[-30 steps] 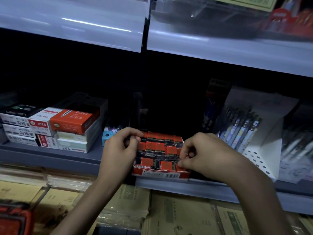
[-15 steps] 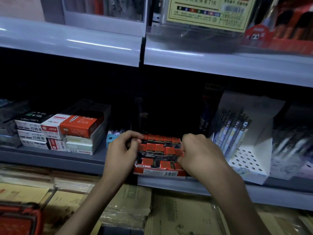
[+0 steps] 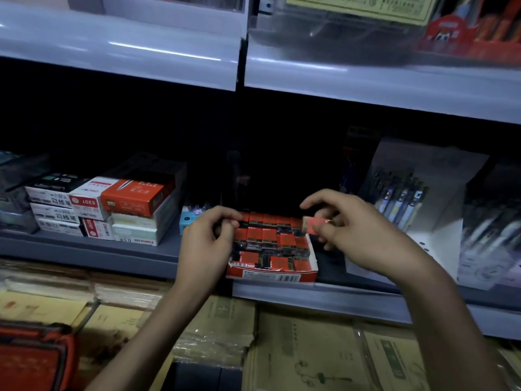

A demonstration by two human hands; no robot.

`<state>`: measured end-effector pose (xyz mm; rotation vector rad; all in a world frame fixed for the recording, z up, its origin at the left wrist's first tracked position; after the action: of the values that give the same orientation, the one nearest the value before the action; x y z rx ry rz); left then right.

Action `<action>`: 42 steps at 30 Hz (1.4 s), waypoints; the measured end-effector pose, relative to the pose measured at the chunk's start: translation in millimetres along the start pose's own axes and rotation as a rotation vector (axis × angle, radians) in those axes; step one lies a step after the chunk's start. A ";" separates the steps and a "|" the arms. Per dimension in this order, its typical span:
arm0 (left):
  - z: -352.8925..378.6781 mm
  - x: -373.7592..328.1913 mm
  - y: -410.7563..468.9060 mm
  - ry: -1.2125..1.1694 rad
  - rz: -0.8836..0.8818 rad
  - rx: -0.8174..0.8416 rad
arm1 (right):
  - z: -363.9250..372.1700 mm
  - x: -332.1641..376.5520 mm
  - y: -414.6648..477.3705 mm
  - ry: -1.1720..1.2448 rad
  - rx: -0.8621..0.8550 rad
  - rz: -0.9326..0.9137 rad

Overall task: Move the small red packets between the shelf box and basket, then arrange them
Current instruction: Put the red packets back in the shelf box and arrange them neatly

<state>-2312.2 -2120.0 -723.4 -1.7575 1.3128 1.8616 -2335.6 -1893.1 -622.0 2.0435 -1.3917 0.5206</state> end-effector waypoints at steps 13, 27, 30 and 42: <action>-2.3 -1.2 -0.4 -0.019 -0.003 0.018 | 19.2 -13.7 17.2 -0.129 -0.151 0.071; -4.2 -2.1 3.3 -0.083 -0.061 0.041 | 35.1 -19.1 18.4 -0.285 -0.138 -0.010; -5.4 -3.0 3.7 -0.086 -0.061 0.046 | 34.1 -20.3 16.2 -0.303 -0.124 -0.037; -8.1 1.6 7.7 -0.033 -0.035 0.106 | 26.6 -15.0 7.4 -0.229 -0.043 -0.064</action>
<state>-2312.8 -2130.8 -720.4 -1.6786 1.3340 1.7608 -2348.4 -1902.6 -649.1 2.1580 -1.4475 0.2327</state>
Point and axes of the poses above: each hand's wrist, its own y-axis towards the middle knuckle, its own z-axis out of the palm, x = y × z, the point moved 2 cm from there along y, towards the middle knuckle, and after that the axes turned 11 degrees about -x, right-handed, at the moved point
